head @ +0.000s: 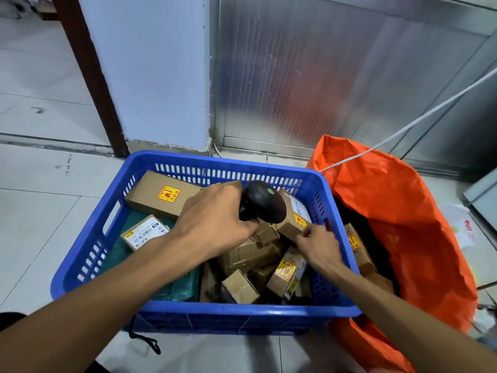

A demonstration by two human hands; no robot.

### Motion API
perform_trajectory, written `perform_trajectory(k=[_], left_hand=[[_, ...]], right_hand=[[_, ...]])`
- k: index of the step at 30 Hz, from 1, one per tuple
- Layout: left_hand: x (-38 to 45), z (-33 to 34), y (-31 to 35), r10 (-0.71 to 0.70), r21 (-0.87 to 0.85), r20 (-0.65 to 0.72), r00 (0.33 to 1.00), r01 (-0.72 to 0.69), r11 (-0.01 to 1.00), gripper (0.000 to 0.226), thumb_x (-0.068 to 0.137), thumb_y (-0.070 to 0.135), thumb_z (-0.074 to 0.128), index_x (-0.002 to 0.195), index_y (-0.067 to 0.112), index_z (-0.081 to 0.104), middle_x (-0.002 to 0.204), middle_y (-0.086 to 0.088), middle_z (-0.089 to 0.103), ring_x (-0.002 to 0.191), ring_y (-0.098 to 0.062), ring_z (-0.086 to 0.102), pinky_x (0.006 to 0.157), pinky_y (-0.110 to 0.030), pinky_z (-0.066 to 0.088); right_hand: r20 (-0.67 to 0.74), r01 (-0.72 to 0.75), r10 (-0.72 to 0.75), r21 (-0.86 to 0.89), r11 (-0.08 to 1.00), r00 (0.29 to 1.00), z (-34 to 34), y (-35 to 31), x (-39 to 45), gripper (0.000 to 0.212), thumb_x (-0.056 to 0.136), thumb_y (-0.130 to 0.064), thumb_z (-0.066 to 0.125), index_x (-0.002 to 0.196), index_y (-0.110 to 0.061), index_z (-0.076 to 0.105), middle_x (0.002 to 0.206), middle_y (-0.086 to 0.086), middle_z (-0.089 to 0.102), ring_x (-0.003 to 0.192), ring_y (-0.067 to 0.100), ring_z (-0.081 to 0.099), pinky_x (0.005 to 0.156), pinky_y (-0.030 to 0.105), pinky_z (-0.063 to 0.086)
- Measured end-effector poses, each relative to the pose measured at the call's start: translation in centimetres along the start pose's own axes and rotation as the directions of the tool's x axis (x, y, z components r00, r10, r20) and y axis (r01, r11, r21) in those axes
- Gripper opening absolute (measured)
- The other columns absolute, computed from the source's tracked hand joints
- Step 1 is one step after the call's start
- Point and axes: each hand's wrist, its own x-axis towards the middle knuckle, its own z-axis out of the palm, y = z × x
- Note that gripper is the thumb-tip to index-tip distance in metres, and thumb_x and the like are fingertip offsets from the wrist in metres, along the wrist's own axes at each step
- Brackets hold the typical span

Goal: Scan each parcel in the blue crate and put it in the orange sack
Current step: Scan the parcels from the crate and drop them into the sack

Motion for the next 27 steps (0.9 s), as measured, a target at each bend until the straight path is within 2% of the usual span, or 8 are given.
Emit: perform_trajectory(k=[3,6,8,12,15,17,23,27], left_hand=[[0.1,0.3,0.0,0.025,0.012,-0.011,1.000,-0.025,1.000,0.019,0.080,0.040,0.066,0.083,0.025,0.055,0.067,0.011,0.051,0.065,-0.013,0.050,0.054,-0.026,0.031],[0.2,1.1,-0.2,0.047,0.043,-0.019,0.999,-0.046,0.998,0.034,0.080,0.047,0.064,0.108,0.027,0.067,0.084,0.007,0.064,0.082,-0.017,0.056,0.067,-0.028,0.038],[0.3,1.3,-0.2,0.049,0.039,-0.018,0.999,-0.048,0.998,0.039,0.081,0.050,0.064,0.114,0.030,0.066,0.091,0.007,0.067,0.089,-0.018,0.058,0.072,-0.029,0.038],[0.4,1.2,-0.2,0.039,0.037,-0.013,0.999,-0.039,0.999,0.030,0.081,0.047,0.063,0.102,0.026,0.066,0.086,0.006,0.066,0.086,-0.021,0.058,0.071,-0.030,0.037],[0.4,0.8,0.0,0.043,0.029,-0.011,0.999,-0.043,0.999,0.023,0.082,0.044,0.065,0.092,0.023,0.062,0.082,0.007,0.062,0.076,-0.018,0.052,0.069,-0.029,0.035],[0.3,0.7,0.1,0.047,0.028,-0.009,0.999,-0.046,0.999,0.024,0.083,0.045,0.066,0.092,0.024,0.060,0.085,0.008,0.062,0.075,-0.016,0.051,0.067,-0.029,0.035],[0.4,0.6,0.2,0.056,0.004,0.009,0.998,-0.056,0.998,0.028,0.083,0.045,0.068,0.083,0.026,0.048,0.073,0.011,0.050,0.071,-0.015,0.049,0.064,-0.027,0.035],[0.3,0.6,0.5,0.041,-0.008,0.044,0.998,-0.040,0.999,0.031,0.084,0.041,0.069,0.079,0.024,0.043,0.064,0.015,0.037,0.056,-0.007,0.037,0.052,-0.021,0.025]], right_hand=[[0.231,-0.036,0.035,0.002,0.999,0.972,2.9,-0.8,-0.8,0.006,0.089,-0.017,0.059,0.087,-0.014,0.064,0.087,0.005,0.066,0.081,0.019,0.065,0.079,0.039,0.059],[0.418,-0.066,0.052,0.018,0.998,0.907,5.4,-1.7,-1.7,0.014,0.089,-0.022,0.055,0.094,-0.010,0.062,0.091,0.007,0.064,0.081,0.020,0.063,0.076,0.037,0.060],[0.452,-0.067,0.064,-0.011,0.998,0.890,7.3,-2.1,-1.8,0.027,0.086,-0.034,0.054,0.097,-0.012,0.064,0.095,0.007,0.067,0.082,0.021,0.064,0.079,0.041,0.061],[0.514,-0.064,0.101,-0.090,0.994,0.852,8.9,-3.8,-2.5,0.045,0.095,-0.047,0.049,0.115,-0.009,0.064,0.113,0.008,0.065,0.093,0.022,0.060,0.084,0.035,0.052],[0.585,-0.149,0.159,-0.067,0.987,0.796,9.8,-4.3,-2.7,0.067,0.098,-0.057,0.046,0.140,-0.005,0.051,0.145,0.014,0.051,0.120,0.029,0.054,0.097,0.037,0.044],[0.612,-0.178,0.173,-0.053,0.983,0.772,10.6,-4.6,-2.8,0.075,0.096,-0.062,0.046,0.147,-0.007,0.046,0.152,0.014,0.045,0.131,0.031,0.049,0.107,0.041,0.042],[0.642,-0.189,0.177,-0.050,0.981,0.746,12.6,-4.7,-3.7,0.063,0.084,-0.063,0.058,0.122,-0.013,0.066,0.125,0.007,0.066,0.109,0.024,0.062,0.100,0.040,0.050],[0.657,-0.237,0.188,-0.014,0.971,0.730,12.6,-4.7,-3.8,0.039,0.092,-0.047,0.058,0.108,-0.014,0.070,0.111,0.006,0.071,0.102,0.023,0.066,0.099,0.040,0.052]])
